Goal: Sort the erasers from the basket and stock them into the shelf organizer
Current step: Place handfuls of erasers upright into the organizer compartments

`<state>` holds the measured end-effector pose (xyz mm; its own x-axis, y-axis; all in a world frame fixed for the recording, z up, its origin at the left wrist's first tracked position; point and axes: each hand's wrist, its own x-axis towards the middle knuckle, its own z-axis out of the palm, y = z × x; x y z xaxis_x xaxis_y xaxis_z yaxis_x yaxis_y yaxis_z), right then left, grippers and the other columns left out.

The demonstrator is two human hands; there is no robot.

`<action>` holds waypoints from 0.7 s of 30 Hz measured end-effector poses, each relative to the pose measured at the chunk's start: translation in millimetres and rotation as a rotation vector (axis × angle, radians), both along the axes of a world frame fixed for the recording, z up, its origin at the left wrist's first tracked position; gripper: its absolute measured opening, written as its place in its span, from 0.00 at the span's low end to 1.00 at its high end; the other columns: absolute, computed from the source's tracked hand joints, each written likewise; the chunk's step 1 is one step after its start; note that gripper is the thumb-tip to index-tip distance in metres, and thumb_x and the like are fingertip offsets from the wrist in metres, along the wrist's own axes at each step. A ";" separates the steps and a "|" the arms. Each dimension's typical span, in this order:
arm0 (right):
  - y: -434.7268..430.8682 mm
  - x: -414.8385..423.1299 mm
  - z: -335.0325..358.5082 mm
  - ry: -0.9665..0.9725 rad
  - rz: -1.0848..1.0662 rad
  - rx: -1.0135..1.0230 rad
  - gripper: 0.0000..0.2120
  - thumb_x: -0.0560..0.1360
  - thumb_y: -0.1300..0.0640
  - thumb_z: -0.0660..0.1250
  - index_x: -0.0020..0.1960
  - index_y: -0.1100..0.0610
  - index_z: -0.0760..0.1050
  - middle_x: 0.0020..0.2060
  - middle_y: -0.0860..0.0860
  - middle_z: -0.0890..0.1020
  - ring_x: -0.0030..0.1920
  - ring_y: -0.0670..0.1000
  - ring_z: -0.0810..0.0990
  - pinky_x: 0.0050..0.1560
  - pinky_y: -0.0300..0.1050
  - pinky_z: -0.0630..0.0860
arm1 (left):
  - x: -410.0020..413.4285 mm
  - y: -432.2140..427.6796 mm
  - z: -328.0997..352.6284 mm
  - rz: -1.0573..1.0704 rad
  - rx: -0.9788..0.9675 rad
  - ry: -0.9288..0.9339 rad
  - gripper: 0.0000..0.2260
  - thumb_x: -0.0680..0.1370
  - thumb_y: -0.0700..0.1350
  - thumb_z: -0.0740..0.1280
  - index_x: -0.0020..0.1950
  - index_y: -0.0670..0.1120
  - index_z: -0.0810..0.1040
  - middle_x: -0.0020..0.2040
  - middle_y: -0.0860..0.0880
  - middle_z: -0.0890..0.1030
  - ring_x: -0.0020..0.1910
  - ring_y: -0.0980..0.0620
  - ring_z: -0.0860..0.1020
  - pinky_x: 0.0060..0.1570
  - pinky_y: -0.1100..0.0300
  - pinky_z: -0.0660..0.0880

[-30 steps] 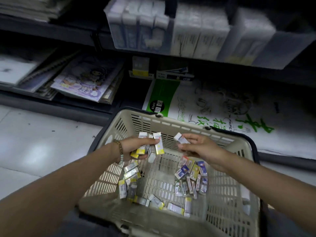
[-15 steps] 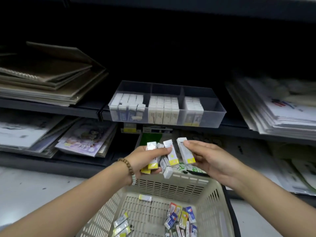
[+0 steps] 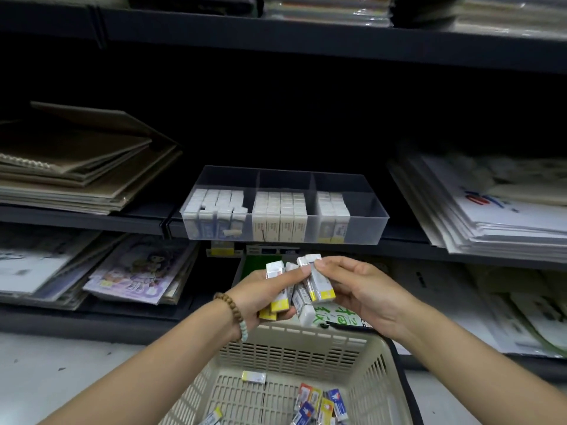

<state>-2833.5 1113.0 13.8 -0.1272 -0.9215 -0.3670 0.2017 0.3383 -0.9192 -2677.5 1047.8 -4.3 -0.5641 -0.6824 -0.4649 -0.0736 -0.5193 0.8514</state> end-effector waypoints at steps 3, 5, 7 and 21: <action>-2.3 -3.8 3.4 -0.010 0.035 0.007 0.20 0.67 0.54 0.70 0.56 0.63 0.78 0.46 0.58 0.84 0.46 0.53 0.82 0.56 0.50 0.78 | -1.2 -4.8 4.9 -0.039 -0.020 -0.030 0.23 0.61 0.53 0.75 0.49 0.40 0.81 0.33 0.48 0.80 0.26 0.56 0.77 0.24 0.67 0.74; -2.1 -7.8 6.9 -0.002 0.098 0.030 0.20 0.66 0.53 0.70 0.55 0.61 0.80 0.49 0.59 0.84 0.49 0.53 0.82 0.59 0.49 0.77 | -0.7 -8.6 8.1 -0.080 -0.030 -0.054 0.27 0.62 0.53 0.75 0.54 0.38 0.80 0.38 0.45 0.80 0.27 0.56 0.77 0.24 0.67 0.73; -1.4 -12.3 10.1 0.034 0.152 0.051 0.19 0.66 0.53 0.70 0.55 0.60 0.81 0.52 0.59 0.83 0.52 0.53 0.81 0.60 0.47 0.76 | -0.4 -12.1 10.9 -0.115 -0.047 -0.080 0.28 0.62 0.53 0.76 0.56 0.38 0.80 0.43 0.44 0.81 0.29 0.55 0.77 0.26 0.67 0.73; -37.3 -84.3 90.2 0.249 0.016 -0.196 0.15 0.70 0.60 0.70 0.56 0.62 0.78 0.48 0.57 0.84 0.44 0.48 0.84 0.46 0.35 0.80 | -14.7 -42.1 43.8 0.148 0.023 0.126 0.10 0.68 0.46 0.73 0.43 0.41 0.79 0.29 0.47 0.82 0.22 0.56 0.77 0.21 0.67 0.73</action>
<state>-2917.8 1075.7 104.0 -0.1755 -0.9742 -0.1420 -0.0416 0.1514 -0.9876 -2692.3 1005.7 39.5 -0.5133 -0.7518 -0.4139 0.1109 -0.5363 0.8367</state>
